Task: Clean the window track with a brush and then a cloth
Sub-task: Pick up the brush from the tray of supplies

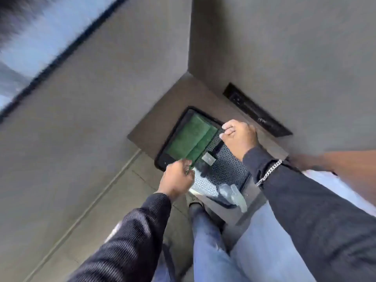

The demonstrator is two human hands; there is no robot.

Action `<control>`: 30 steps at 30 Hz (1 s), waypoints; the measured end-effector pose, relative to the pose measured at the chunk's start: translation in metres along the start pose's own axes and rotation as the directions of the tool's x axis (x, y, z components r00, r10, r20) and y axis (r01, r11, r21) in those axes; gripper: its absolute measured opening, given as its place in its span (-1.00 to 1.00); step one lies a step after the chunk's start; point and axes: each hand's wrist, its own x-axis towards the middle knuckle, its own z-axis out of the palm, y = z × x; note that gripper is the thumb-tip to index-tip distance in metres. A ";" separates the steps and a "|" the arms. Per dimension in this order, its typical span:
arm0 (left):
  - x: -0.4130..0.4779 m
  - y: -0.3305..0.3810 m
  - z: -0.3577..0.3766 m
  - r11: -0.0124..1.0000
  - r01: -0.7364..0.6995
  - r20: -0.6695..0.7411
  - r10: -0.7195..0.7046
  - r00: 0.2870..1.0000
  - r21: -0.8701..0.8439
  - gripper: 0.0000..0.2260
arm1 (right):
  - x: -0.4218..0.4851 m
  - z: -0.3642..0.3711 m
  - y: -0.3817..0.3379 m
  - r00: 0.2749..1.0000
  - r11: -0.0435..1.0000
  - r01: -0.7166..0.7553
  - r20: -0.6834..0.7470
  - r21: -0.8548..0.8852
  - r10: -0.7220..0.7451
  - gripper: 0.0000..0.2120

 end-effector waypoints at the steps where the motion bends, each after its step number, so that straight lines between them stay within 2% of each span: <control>1: 0.014 -0.008 0.014 0.999 0.048 0.032 -0.049 0.998 0.003 -0.73 | 0.006 0.010 0.015 0.999 0.999 -0.034 0.023 -0.020 0.034 -0.82; 5: 0.059 -0.032 0.070 0.968 0.248 -0.028 -0.249 0.968 -0.027 -0.82 | 0.030 0.059 0.063 0.975 0.977 -0.207 0.068 -0.050 0.211 -0.68; 10: 0.081 -0.034 0.115 0.928 0.340 -0.208 -0.367 0.907 -0.155 -0.88 | 0.051 0.101 0.082 0.893 0.892 -0.450 -0.022 -0.035 0.449 -0.41; 13: 0.080 -0.031 0.130 0.880 0.363 -0.222 -0.437 0.872 -0.307 -0.87 | 0.055 0.113 0.082 0.833 0.836 -0.547 -0.066 0.044 0.549 -0.44; 16: 0.069 -0.022 0.127 0.793 0.382 -0.143 -0.497 0.856 -0.475 -0.90 | 0.052 0.105 0.082 0.791 0.760 -0.603 0.056 0.241 0.610 -0.58; 18: 0.055 -0.015 0.112 0.780 0.356 -0.128 -0.480 0.868 -0.514 -0.94 | 0.042 0.087 0.074 0.820 0.747 -0.566 0.141 0.349 0.555 -0.75; 21: 0.026 0.000 0.071 0.762 0.319 -0.106 -0.449 0.887 -0.564 -0.91 | 0.018 0.043 0.048 0.855 0.699 -0.519 0.279 0.492 0.438 -0.71; 24: -0.016 0.017 0.010 0.672 0.203 -0.099 -0.382 0.919 -0.712 -0.86 | -0.014 -0.009 -0.002 0.869 0.640 -0.488 0.399 0.594 0.293 -0.74; 27: -0.061 0.031 -0.058 0.640 0.041 -0.224 -0.327 0.918 -0.767 -0.85 | -0.048 -0.048 -0.065 0.887 0.599 -0.433 0.439 0.674 0.146 -0.79; 30: -0.113 0.039 -0.125 0.623 -0.116 -0.373 -0.300 0.878 -0.774 -0.82 | -0.083 -0.066 -0.137 0.904 0.573 -0.365 0.426 0.734 0.030 -0.86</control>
